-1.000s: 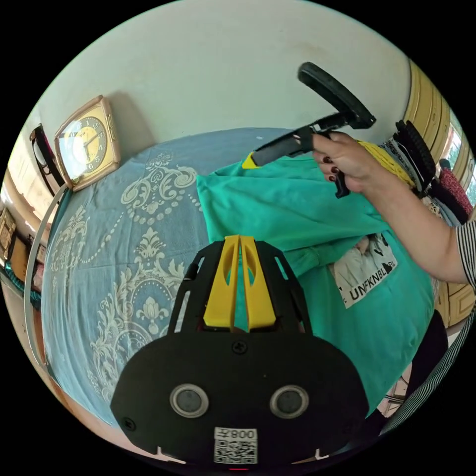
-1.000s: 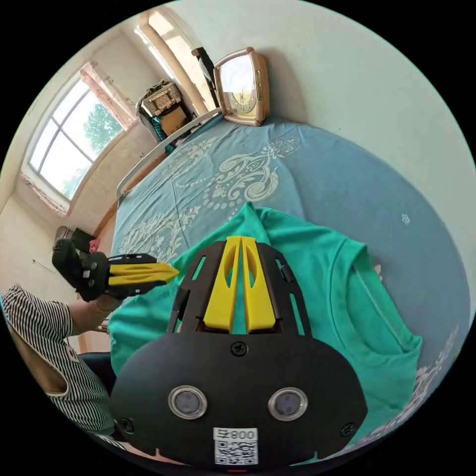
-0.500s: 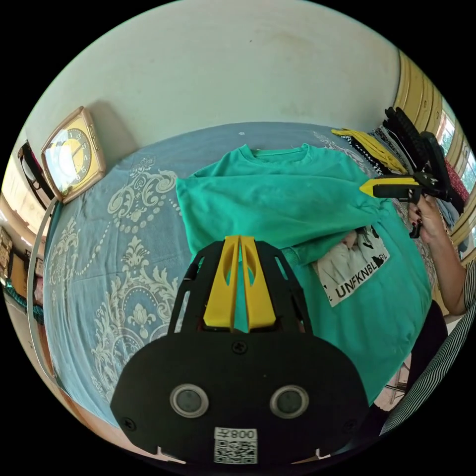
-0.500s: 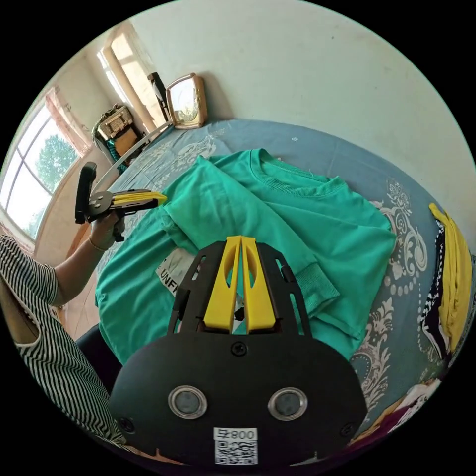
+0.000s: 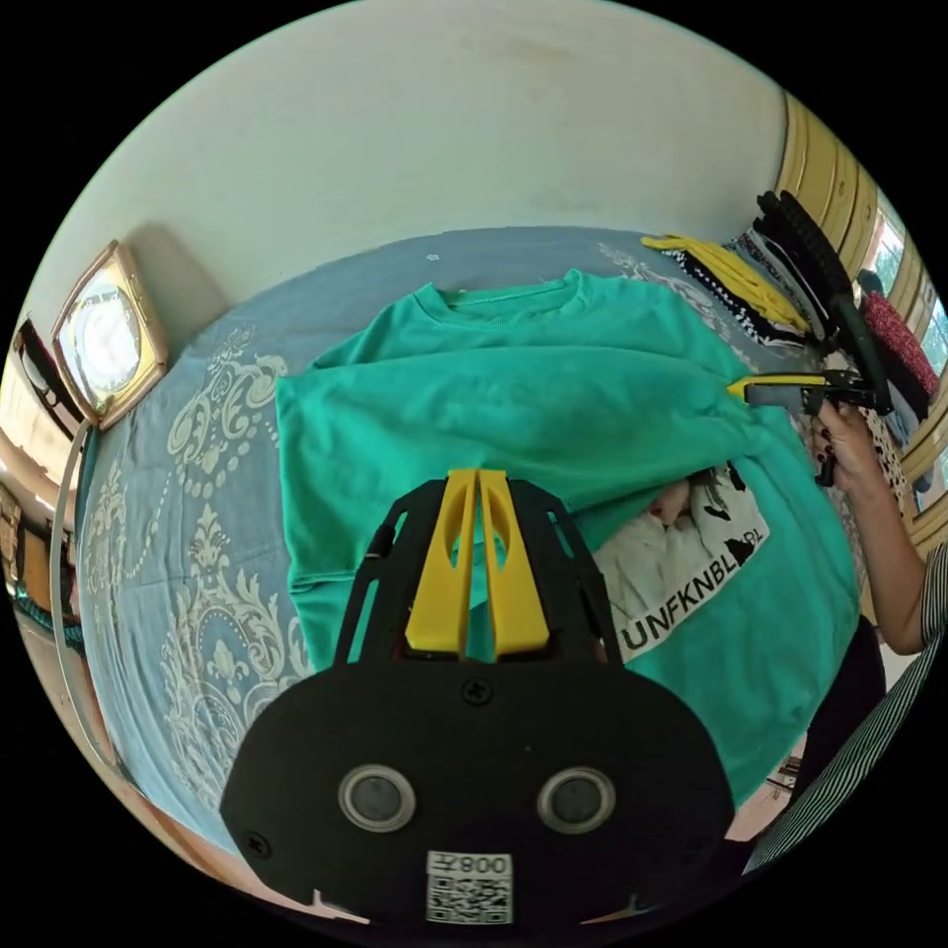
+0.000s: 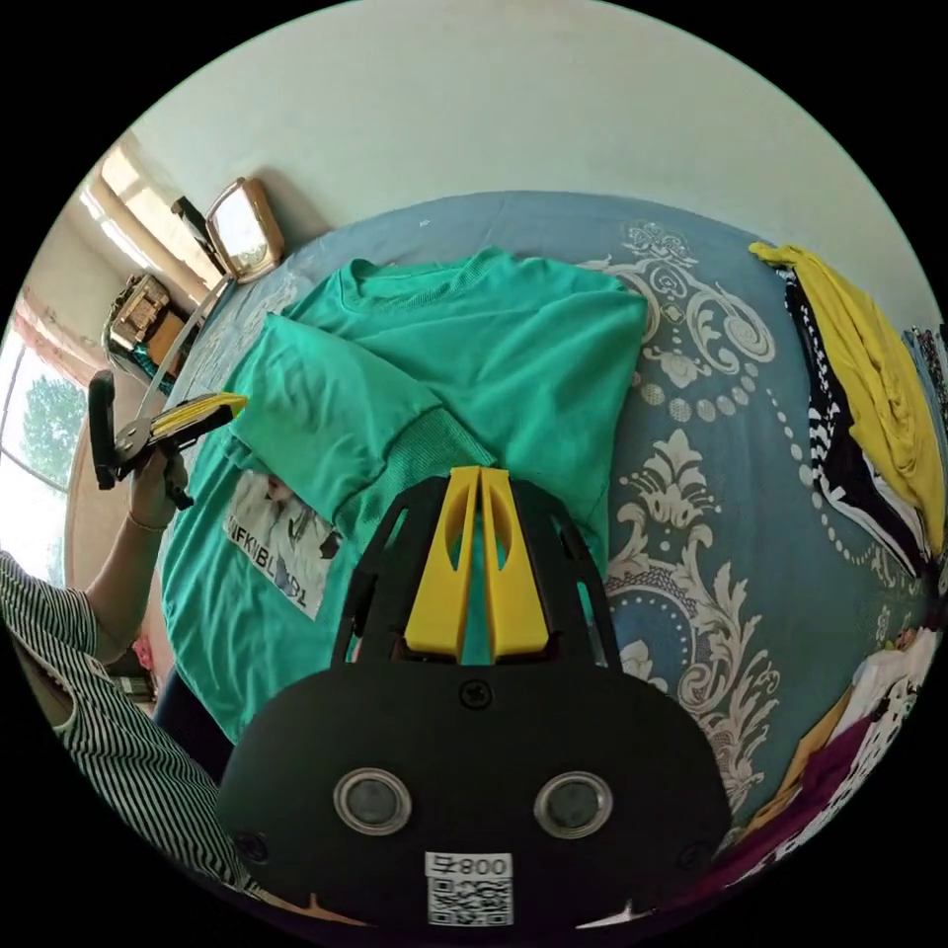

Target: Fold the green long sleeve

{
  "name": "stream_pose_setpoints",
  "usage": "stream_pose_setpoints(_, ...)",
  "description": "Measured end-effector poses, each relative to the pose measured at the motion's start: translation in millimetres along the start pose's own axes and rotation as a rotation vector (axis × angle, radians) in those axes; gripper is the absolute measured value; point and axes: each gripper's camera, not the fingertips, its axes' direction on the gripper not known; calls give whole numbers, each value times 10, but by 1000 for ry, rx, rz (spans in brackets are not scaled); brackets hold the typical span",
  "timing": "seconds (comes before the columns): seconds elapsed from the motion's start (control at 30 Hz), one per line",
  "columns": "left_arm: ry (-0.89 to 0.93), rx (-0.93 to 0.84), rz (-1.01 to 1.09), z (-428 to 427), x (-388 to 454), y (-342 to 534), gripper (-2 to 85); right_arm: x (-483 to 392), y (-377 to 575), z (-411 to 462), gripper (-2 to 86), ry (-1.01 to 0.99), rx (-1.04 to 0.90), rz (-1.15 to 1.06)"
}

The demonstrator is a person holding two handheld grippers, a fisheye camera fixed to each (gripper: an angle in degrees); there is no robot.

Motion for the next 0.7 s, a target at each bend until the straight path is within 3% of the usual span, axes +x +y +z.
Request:
stream_pose_setpoints(0.1,-17,-35,-33,147,34,21,1,315,204,-42,1,-118,19,56)
stream_pose_setpoints(0.23,-8,27,-16,65,104,104,1,353,503,-370,1,-64,146,51)
stream_pose_setpoints(0.3,0,-75,-14,298,121,154,1,280,645,-403,1,-152,176,-2)
stream_pose_setpoints(0.4,18,-22,-47,191,82,198,2,171,731,-170,1,-219,12,-63)
stream_pose_setpoints(0.5,35,58,-45,55,102,275,1,141,973,-349,1,-200,61,-62)
stream_pose_setpoints(0.63,128,-150,-22,497,74,313,1,89,1090,-96,1,-116,-121,-113)
stream_pose_setpoints(0.7,146,-130,-61,401,1,357,2,178,1146,-191,1,-152,-123,-90)
